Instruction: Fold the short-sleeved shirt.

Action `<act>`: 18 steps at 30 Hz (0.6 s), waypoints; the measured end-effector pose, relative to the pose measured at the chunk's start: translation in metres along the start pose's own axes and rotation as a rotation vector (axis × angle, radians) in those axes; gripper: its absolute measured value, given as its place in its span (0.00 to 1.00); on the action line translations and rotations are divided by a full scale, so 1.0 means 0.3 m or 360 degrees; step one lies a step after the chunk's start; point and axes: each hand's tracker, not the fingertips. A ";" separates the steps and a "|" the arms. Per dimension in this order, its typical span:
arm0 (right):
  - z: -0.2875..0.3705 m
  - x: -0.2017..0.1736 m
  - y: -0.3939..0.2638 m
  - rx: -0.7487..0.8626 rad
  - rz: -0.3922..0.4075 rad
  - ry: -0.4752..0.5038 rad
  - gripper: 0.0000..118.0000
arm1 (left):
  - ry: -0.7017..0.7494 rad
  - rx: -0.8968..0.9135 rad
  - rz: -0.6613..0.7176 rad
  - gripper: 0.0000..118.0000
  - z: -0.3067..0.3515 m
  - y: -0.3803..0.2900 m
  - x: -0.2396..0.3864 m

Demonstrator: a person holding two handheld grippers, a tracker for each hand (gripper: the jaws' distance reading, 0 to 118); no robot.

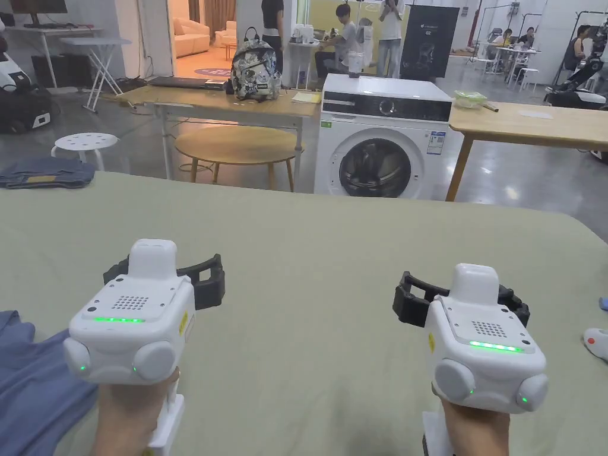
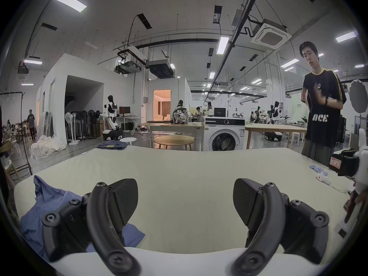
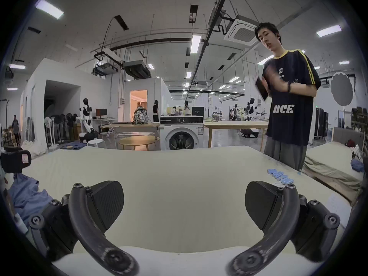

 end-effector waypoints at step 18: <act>-0.005 0.070 0.081 -0.0016 -0.0627 0.0129 0.80 | -0.0084 0.0066 0.0858 0.69 0.030 0.064 -0.102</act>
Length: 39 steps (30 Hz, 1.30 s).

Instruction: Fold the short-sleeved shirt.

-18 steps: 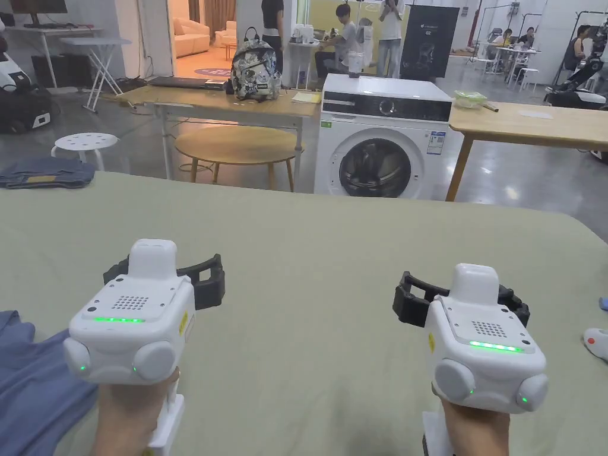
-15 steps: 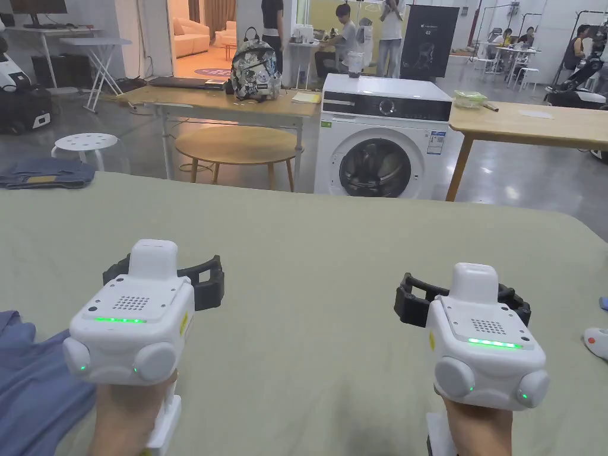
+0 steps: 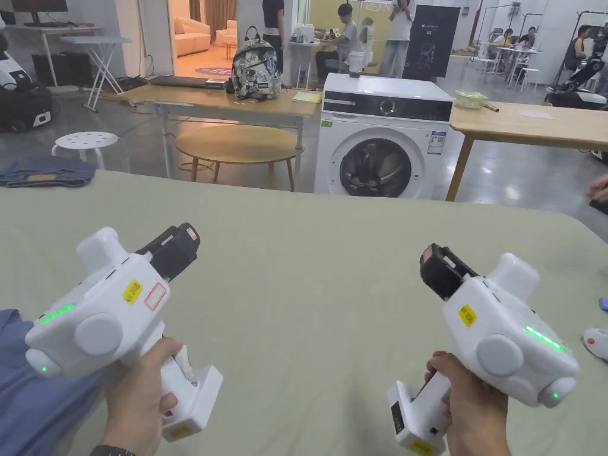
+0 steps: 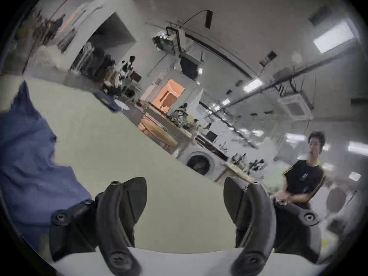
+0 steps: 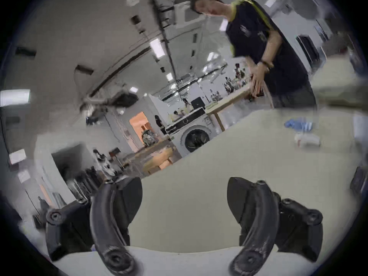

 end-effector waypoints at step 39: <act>0.002 -0.035 -0.112 -0.0019 0.0584 -0.0069 0.92 | 0.0171 -0.0030 -0.0852 0.69 0.023 -0.078 0.135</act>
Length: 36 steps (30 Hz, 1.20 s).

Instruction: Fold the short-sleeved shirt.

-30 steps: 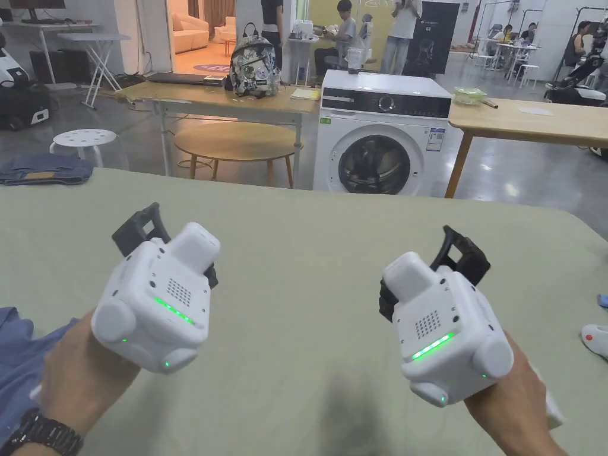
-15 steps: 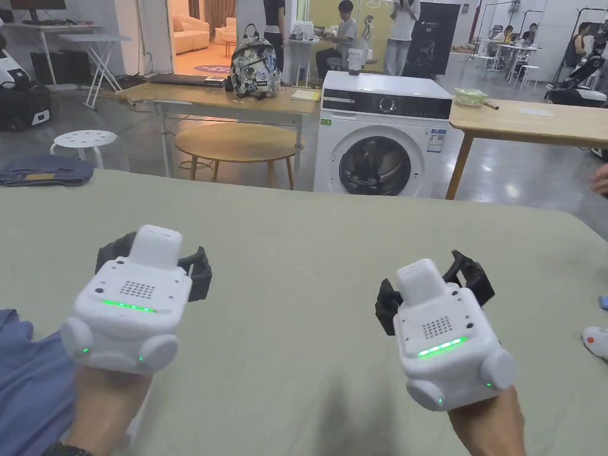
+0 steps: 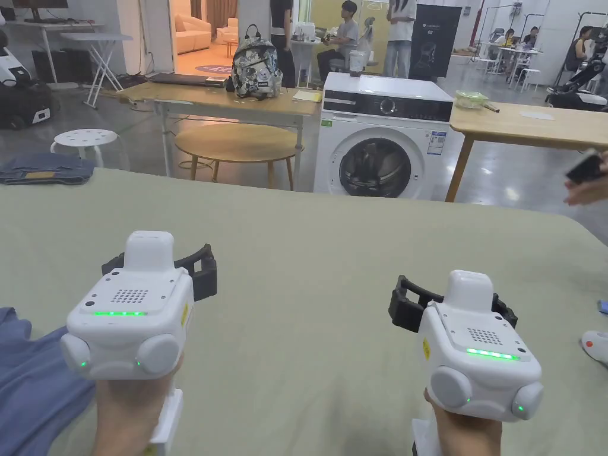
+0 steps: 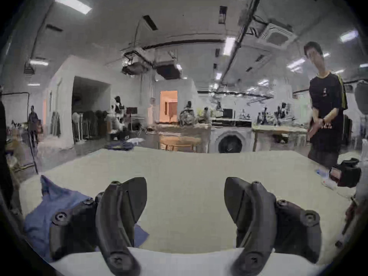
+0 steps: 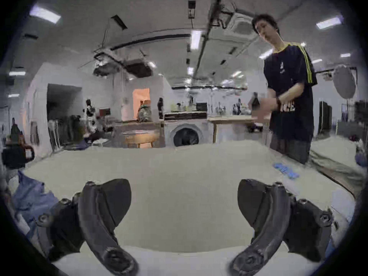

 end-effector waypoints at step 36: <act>0.065 -0.045 0.039 0.0031 0.0031 -0.0046 0.00 | 0.0020 -0.0118 -0.0086 0.00 -0.005 0.010 -0.039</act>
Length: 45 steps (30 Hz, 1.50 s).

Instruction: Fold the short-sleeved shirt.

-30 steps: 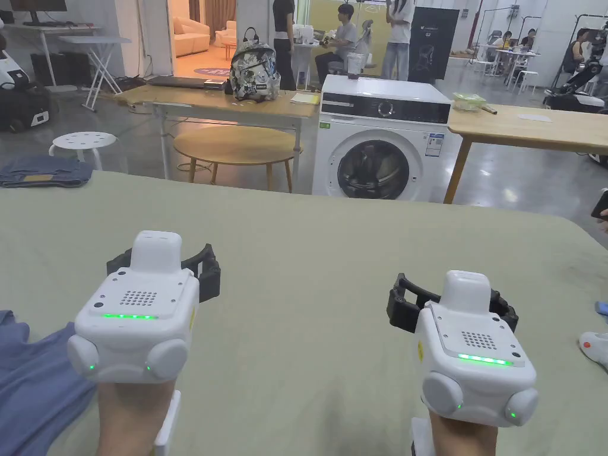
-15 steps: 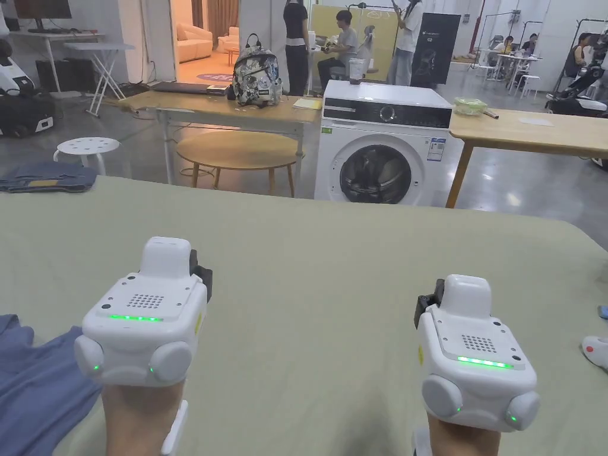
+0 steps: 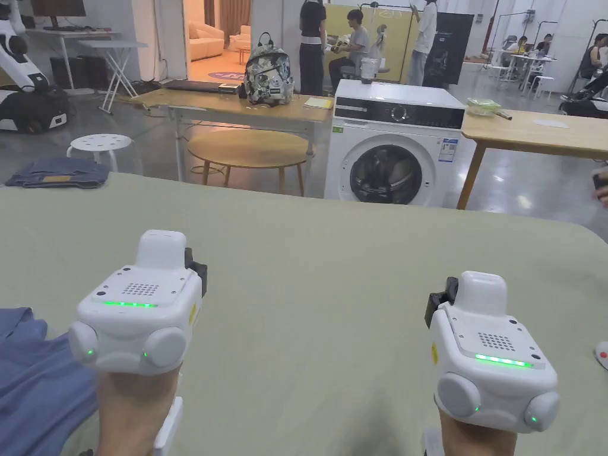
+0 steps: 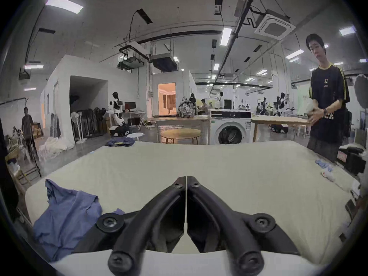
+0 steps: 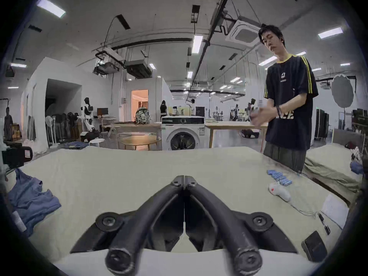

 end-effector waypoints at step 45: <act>-0.074 -0.493 -0.191 -0.0341 0.0206 0.0495 0.00 | 0.0351 -0.1418 0.0512 0.65 -0.202 -0.420 -1.025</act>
